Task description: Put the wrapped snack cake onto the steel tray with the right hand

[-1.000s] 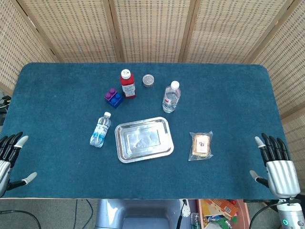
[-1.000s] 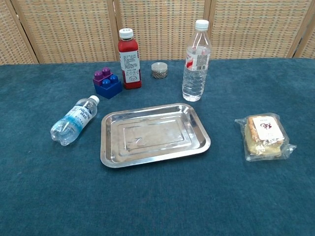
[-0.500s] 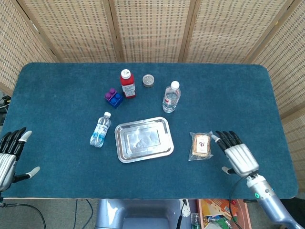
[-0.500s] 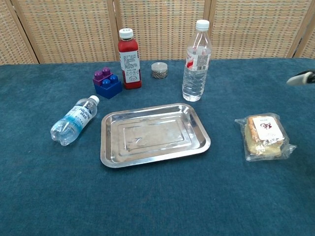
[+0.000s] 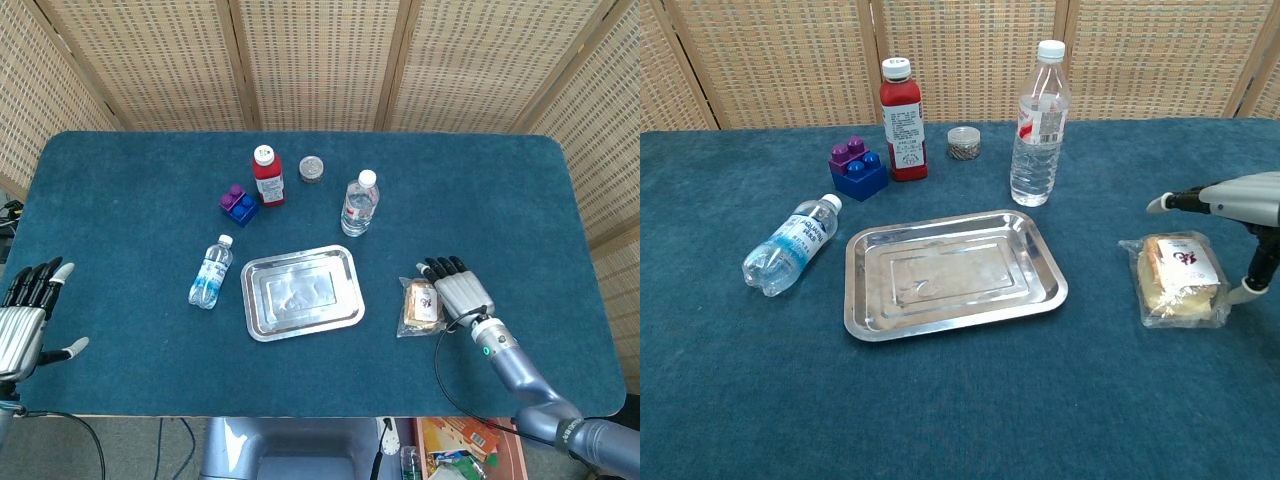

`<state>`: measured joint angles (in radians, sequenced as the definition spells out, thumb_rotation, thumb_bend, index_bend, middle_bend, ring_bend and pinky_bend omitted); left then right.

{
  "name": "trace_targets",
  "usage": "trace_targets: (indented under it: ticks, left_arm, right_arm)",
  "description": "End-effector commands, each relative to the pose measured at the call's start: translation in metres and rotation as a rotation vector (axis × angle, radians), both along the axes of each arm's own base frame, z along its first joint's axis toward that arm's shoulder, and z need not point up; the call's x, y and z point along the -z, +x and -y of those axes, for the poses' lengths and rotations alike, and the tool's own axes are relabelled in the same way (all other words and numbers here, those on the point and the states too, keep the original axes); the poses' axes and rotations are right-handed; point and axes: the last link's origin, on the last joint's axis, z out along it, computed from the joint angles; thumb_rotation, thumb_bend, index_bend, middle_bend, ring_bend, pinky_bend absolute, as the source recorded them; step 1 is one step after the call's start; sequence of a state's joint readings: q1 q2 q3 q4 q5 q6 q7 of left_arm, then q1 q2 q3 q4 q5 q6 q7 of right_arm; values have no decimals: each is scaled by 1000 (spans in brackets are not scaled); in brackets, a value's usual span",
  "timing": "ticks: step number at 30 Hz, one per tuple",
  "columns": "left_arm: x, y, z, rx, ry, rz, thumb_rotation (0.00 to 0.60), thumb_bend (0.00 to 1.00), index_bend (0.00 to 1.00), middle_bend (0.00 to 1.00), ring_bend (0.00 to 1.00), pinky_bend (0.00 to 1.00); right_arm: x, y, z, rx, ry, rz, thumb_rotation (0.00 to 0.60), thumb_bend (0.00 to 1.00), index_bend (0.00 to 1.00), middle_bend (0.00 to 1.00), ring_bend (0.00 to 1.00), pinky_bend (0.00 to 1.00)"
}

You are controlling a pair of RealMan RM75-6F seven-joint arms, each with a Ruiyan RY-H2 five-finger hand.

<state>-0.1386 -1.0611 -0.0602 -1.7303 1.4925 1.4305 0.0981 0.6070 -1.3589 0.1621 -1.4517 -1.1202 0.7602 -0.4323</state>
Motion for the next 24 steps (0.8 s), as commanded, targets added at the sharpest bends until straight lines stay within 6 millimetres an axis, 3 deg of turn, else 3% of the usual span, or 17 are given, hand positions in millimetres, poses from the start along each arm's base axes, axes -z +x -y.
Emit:
trace_targets:
  ticks: [1, 3, 6, 10, 16, 20, 22, 24]
  left_arm:
    - [1, 0, -1, -2, -2, -1, 600, 0, 0, 0, 0, 0]
    - [0, -1, -1, -5, -2, 0, 600, 0, 0, 0, 0, 0]
    - [0, -2, -2, -16, -1, 5, 600, 0, 0, 0, 0, 0]
    - [-1, -2, -3, -20, -2, 8, 600, 0, 0, 0, 0, 0]
    - [-2, -4, -8, -35, -7, 18, 600, 0, 0, 0, 0, 0]
    - [-4, -6, -11, -45, -1, 23, 600, 0, 0, 0, 0, 0]
    - [-6, -8, -14, -58, 6, 34, 600, 0, 0, 0, 0, 0]
    - [-7, -9, -16, -65, 7, 37, 600, 0, 0, 0, 0, 0]
  right_arm:
    - [6, 4, 6, -4, -2, 6, 600, 0, 274, 401, 376, 339]
    - [6, 8, 6, -16, -8, 27, 600, 31, 467, 547, 494, 429]
    - [1, 21, 4, -66, -26, 84, 600, 128, 582, 634, 558, 446]
    - [-8, 40, 2, -100, -21, 149, 600, 171, 611, 649, 564, 446]
    - [-18, 111, 5, -225, 13, 220, 600, 171, 611, 649, 564, 446]
    - [-11, 143, 12, -263, 27, 204, 600, 170, 611, 649, 564, 446]
    - [7, 177, 17, -303, 61, 197, 600, 170, 611, 649, 564, 446]
    - [22, 195, 21, -301, 72, 182, 600, 170, 611, 649, 564, 446]
